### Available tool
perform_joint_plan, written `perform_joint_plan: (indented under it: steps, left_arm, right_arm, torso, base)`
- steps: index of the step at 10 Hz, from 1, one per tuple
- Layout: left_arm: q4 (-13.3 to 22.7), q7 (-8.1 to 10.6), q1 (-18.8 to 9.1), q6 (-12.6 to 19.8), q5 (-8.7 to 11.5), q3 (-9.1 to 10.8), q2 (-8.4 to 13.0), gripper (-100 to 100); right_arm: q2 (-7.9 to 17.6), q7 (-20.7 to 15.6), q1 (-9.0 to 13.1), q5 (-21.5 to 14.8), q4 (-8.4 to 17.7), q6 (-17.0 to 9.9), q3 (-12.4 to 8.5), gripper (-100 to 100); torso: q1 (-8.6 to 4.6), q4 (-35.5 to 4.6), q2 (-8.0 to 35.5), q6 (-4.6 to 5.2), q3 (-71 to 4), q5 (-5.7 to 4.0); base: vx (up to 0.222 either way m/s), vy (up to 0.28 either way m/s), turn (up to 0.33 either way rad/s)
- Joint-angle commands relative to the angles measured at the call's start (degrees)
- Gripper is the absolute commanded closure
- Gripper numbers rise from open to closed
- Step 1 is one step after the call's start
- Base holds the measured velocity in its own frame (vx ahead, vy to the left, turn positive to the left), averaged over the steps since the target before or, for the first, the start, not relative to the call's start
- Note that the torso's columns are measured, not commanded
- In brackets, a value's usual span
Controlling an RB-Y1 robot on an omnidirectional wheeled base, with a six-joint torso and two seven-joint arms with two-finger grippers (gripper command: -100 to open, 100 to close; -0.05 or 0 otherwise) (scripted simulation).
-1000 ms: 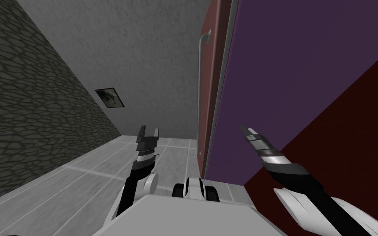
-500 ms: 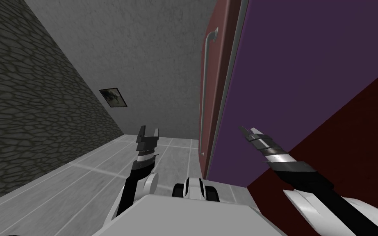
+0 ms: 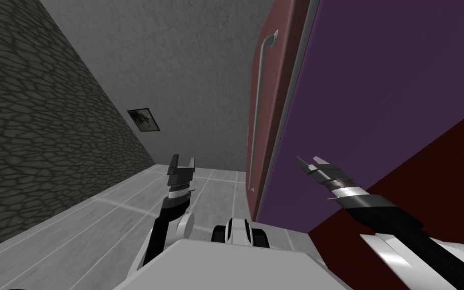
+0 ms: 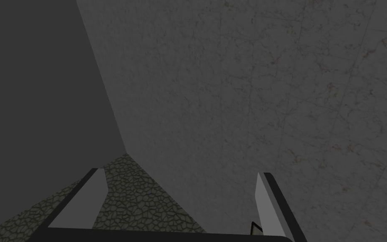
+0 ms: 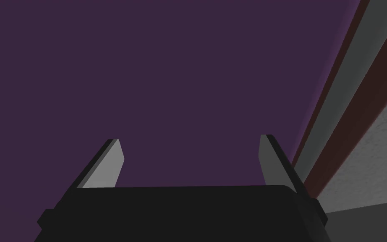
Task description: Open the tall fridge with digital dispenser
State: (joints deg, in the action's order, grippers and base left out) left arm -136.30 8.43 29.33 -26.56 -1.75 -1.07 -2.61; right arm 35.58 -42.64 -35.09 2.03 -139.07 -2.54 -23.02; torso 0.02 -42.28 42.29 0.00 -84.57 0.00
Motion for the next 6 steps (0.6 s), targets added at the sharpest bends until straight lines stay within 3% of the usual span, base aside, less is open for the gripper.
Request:
perform_joint_plan:
  steps: [1,2,3,4,5,6]
  left_arm:
    - [0.0,0.0,0.0,0.0,0.0,0.0,0.0,0]
    - [0.0,0.0,0.0,0.0,0.0,0.0,0.0,0]
    - [0.0,0.0,0.0,0.0,0.0,0.0,0.0,0]
    - [0.0,0.0,0.0,0.0,0.0,0.0,0.0,0]
    - [0.0,0.0,0.0,0.0,0.0,0.0,0.0,0]
    - [0.0,0.0,0.0,0.0,0.0,0.0,0.0,0]
  right_arm:
    - [3.35,-4.2,-0.99,-0.06,-0.27,-4.11,-2.04,-100]
    - [3.35,-5.29,-0.99,-0.06,-0.27,-4.44,-2.04,-100]
    - [5.66,-7.27,-1.63,-0.06,-0.27,-6.63,-3.45,-100]
    - [5.66,-8.28,-1.63,-0.06,-0.27,-7.12,-3.45,-100]
    - [7.98,-10.3,-2.26,-0.05,-0.24,-9.28,-4.86,-100]
    - [7.98,-11.26,-2.26,-0.05,-0.24,-9.8,-4.86,-100]
  torso:
    - [-0.02,-0.01,0.01,0.01,0.01,0.0]
    - [-0.02,0.0,0.01,0.0,0.01,0.0]
    - [-0.05,0.0,0.01,0.01,0.01,-0.01]
    - [-0.02,0.01,-0.03,0.0,-0.02,0.0]
    - [-0.03,0.01,-0.03,0.01,-0.02,0.0]
    - [-0.01,0.0,-0.01,0.0,-0.01,0.0]
  base:
    - [0.003,0.057,0.047]
    - [0.001,0.05,0.028]
    - [0.013,0.058,0.048]
    - [0.012,0.055,0.029]
    - [0.008,0.058,0.055]
    - [0.006,0.049,0.025]
